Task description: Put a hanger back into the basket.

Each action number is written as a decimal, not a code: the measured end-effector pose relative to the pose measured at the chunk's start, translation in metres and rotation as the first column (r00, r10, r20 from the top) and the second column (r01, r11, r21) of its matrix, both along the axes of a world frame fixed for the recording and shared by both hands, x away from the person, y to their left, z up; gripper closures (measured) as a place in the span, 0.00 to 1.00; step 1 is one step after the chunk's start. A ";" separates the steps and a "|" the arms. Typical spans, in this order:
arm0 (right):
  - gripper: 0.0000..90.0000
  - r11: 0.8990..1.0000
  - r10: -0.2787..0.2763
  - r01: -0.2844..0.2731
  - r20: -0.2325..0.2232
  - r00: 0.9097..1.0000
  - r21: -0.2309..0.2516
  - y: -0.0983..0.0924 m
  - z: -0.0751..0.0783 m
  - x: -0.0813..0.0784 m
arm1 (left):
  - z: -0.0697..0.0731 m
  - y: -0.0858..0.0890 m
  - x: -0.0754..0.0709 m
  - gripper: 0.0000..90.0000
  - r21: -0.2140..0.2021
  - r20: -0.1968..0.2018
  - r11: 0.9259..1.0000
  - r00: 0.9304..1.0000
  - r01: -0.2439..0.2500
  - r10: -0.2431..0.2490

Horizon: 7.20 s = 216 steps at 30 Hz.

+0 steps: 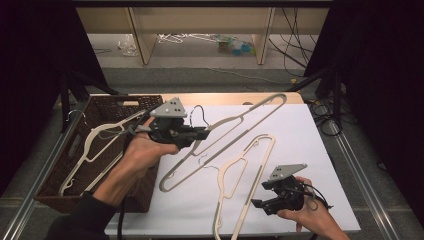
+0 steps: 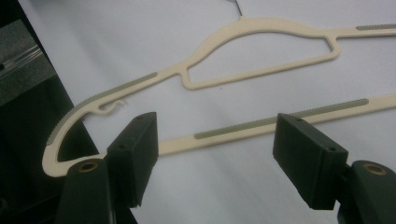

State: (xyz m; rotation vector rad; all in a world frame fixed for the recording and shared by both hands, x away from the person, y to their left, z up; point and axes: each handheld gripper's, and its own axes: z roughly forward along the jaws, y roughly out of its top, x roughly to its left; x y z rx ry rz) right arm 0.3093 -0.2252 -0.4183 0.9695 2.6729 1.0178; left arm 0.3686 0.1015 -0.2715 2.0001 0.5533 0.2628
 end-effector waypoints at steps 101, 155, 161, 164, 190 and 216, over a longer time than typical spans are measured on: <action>0.30 0.999 -0.028 0.027 -0.029 0.999 -0.035 -0.009 -0.014 0.004 | -0.130 0.273 0.053 0.84 0.313 -0.033 0.709 0.739 -0.632 0.673; 0.20 0.972 -0.213 0.212 -0.005 0.977 0.105 -0.019 -0.017 0.010 | -0.105 0.062 -0.082 0.20 -0.111 0.054 0.946 0.949 -0.304 0.311; 0.20 0.962 -0.230 0.226 0.010 0.973 0.157 -0.021 -0.012 0.010 | -0.119 0.052 -0.089 0.21 -0.132 0.039 0.951 0.958 -0.278 0.286; 0.20 0.953 -0.249 0.239 0.033 0.968 0.185 -0.020 -0.012 0.009 | -0.124 0.052 -0.088 0.21 -0.133 0.062 0.954 0.958 -0.270 0.280; 0.20 0.935 -0.354 0.354 -0.017 0.935 -0.017 0.007 -0.040 0.029 | -0.163 0.038 -0.094 0.20 -0.046 0.049 0.967 0.967 -0.249 0.252; 0.25 0.928 -0.258 0.223 -0.085 0.962 -0.297 0.039 -0.052 0.049 | -0.166 0.034 -0.095 0.22 -0.014 0.050 0.974 0.972 -0.228 0.228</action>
